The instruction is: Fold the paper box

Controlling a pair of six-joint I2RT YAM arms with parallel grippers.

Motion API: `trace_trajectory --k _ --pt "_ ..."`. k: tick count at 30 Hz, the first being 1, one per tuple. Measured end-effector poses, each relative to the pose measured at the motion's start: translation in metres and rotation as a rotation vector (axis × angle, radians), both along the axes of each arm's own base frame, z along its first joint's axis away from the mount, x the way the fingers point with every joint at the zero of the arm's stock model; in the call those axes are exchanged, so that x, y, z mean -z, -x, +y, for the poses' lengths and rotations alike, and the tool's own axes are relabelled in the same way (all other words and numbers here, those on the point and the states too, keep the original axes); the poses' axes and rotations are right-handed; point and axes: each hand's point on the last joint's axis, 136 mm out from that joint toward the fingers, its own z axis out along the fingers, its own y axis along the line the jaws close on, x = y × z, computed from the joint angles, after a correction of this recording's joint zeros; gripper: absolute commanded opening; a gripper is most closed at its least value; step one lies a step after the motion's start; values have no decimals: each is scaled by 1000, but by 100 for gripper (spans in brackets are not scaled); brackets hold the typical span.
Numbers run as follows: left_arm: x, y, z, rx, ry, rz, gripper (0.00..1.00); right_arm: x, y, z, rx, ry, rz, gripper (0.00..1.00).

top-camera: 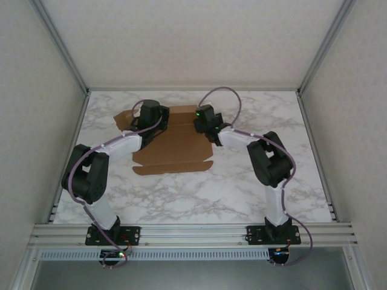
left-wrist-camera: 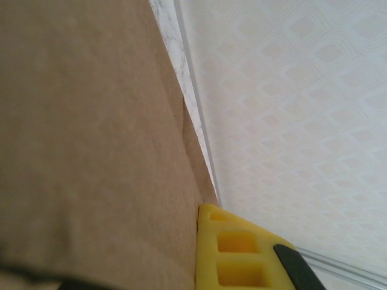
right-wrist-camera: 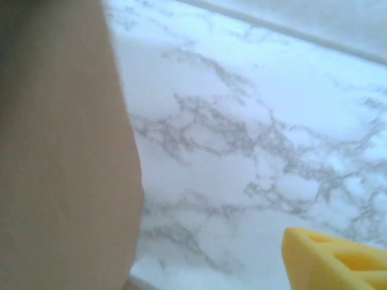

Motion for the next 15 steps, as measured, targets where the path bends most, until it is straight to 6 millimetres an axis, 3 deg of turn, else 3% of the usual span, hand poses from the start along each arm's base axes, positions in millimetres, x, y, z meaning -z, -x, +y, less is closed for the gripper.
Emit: trace_trajectory --k 3,6,11,15 --pt "1 1 -2 10 -6 -2 0 -6 18 -4 -104 -123 -3 80" --pt "0 1 -2 13 -11 -4 0 -34 29 -2 -201 -295 -23 79" --pt "1 1 -2 22 -28 -8 0 -102 20 -6 -266 -558 -122 76" --pt "1 1 -2 25 -33 -17 0 -122 7 -5 -233 -634 -68 70"
